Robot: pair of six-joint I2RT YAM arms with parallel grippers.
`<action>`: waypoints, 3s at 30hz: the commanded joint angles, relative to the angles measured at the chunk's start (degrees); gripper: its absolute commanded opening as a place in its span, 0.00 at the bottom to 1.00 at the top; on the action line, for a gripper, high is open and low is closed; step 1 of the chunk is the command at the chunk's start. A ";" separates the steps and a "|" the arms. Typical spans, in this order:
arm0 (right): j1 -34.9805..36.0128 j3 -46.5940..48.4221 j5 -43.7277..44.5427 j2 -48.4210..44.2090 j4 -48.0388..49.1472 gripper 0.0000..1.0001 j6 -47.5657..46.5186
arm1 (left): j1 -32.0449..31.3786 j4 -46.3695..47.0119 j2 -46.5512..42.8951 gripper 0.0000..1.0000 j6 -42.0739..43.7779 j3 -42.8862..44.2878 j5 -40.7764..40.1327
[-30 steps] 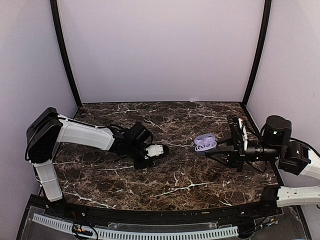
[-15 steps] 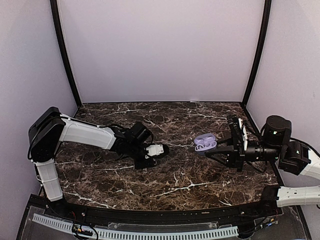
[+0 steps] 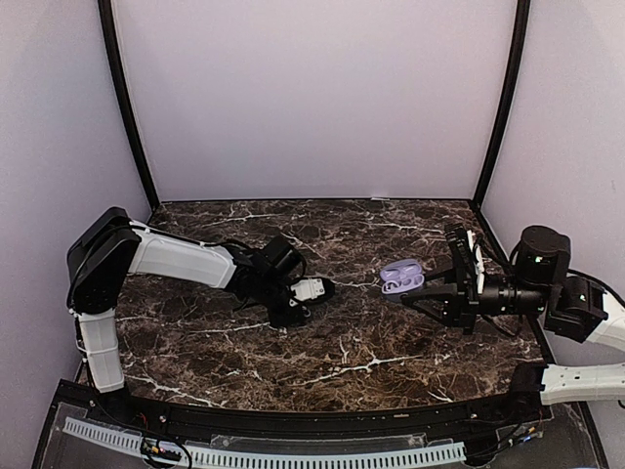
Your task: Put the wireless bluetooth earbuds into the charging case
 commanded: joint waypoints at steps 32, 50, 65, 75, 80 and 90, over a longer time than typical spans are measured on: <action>-1.80 0.32 6.99 -3.48 0.24 0.00 1.77 | -0.33 6.02 7.55 0.24 -42.24 17.40 13.96; -2.02 0.20 6.16 -2.78 0.44 0.00 1.29 | 0.85 0.49 16.28 0.23 -54.41 21.95 16.10; -2.10 0.21 6.25 -2.90 0.40 0.00 0.93 | -3.17 -15.58 21.37 0.21 -46.32 29.80 2.03; -2.15 0.05 6.51 -3.06 0.66 0.00 0.81 | -6.90 -19.84 22.37 0.20 -41.39 30.72 -5.27; -2.15 0.12 6.66 -3.00 0.57 0.00 0.73 | -8.26 -20.34 22.98 0.15 -39.74 32.76 -7.43; -2.15 0.01 7.01 -3.68 0.48 0.00 0.72 | -9.89 -24.87 26.17 0.04 -36.61 35.76 -11.52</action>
